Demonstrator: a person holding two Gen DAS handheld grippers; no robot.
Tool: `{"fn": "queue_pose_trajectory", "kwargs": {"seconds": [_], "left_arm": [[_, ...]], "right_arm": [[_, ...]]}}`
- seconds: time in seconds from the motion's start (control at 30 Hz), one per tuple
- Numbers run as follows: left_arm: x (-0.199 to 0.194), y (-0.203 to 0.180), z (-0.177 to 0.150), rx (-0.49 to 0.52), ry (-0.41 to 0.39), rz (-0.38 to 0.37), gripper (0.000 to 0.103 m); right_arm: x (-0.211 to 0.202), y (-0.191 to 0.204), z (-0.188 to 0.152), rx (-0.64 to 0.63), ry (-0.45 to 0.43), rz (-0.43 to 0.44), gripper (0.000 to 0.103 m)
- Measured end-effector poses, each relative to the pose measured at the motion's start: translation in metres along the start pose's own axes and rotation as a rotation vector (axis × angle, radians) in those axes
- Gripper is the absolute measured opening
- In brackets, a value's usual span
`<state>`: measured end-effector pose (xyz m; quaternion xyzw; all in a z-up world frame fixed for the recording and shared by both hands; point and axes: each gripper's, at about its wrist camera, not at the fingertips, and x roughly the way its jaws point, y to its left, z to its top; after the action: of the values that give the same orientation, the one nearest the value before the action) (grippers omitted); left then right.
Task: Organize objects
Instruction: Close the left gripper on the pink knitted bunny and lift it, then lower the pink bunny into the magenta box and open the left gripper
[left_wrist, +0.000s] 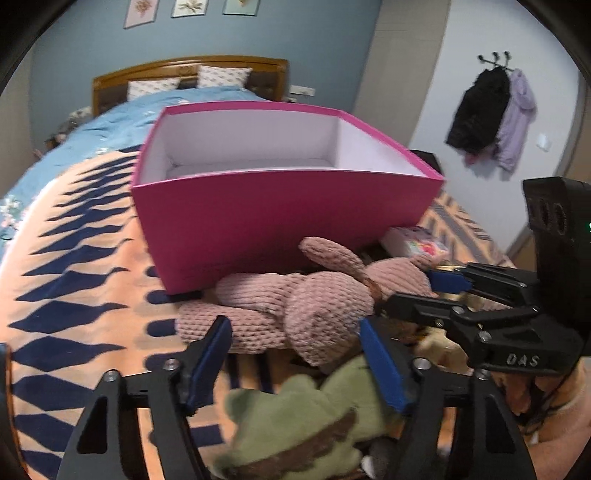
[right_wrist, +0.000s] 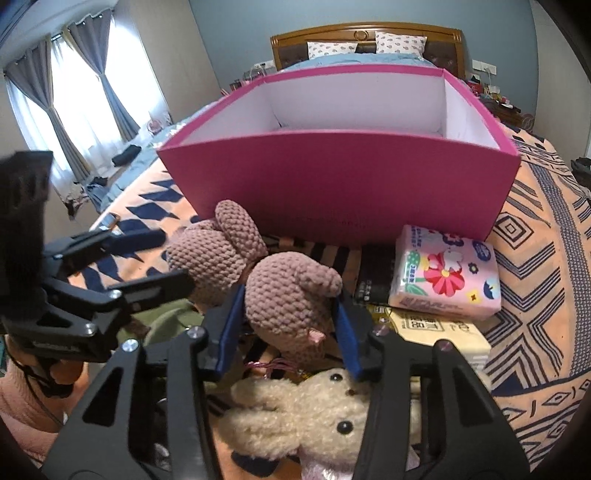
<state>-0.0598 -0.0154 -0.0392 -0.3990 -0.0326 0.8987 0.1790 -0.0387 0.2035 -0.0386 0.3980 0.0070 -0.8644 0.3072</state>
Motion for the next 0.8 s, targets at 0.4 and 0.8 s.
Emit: {"fn": "queue_pose_trajectory", "kwargs": {"seconds": [0.4,0.8], "left_arm": [[-0.038,-0.021,0.013,0.057,-0.067,-0.082,0.056],[-0.074,-0.027,0.069,0.111,-0.181,-0.029,0.056]], "right_arm": [[-0.044,0.011,0.017,-0.029,-0.085,0.063,0.048],[-0.082,0.023,0.069,-0.109,-0.219,0.091,0.048]]}}
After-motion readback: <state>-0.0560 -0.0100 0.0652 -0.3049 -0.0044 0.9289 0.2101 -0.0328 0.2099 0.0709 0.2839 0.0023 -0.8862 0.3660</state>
